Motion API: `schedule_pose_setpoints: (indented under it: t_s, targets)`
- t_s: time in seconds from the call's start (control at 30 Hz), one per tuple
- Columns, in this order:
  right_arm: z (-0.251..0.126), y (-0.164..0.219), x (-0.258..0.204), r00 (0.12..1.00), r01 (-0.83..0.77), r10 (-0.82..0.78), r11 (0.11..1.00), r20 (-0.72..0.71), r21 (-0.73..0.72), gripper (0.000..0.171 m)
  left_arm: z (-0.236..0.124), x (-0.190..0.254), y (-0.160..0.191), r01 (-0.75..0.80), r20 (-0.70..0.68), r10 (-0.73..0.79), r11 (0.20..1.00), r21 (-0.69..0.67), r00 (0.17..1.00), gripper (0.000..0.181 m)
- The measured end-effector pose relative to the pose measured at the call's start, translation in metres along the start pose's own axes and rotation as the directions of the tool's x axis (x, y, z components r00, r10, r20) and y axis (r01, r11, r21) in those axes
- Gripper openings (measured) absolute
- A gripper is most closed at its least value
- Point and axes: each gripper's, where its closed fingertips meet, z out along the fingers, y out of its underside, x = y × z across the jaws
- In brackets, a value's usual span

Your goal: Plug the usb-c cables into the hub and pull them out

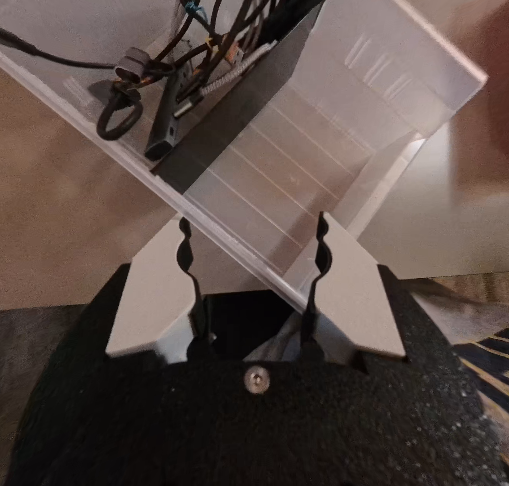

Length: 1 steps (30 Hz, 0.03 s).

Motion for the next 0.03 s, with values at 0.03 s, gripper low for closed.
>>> schedule_pose_setpoints:
  t_s: [0.03]
  targets:
    - [0.0004, -0.0002, 0.0004, 1.000, -0.002, 0.002, 1.000, 0.003, 0.003, 0.014, 0.0011, -0.0063, 0.0028, -0.021, 0.049, 0.023, 0.999, -0.035, 0.999, 0.085]
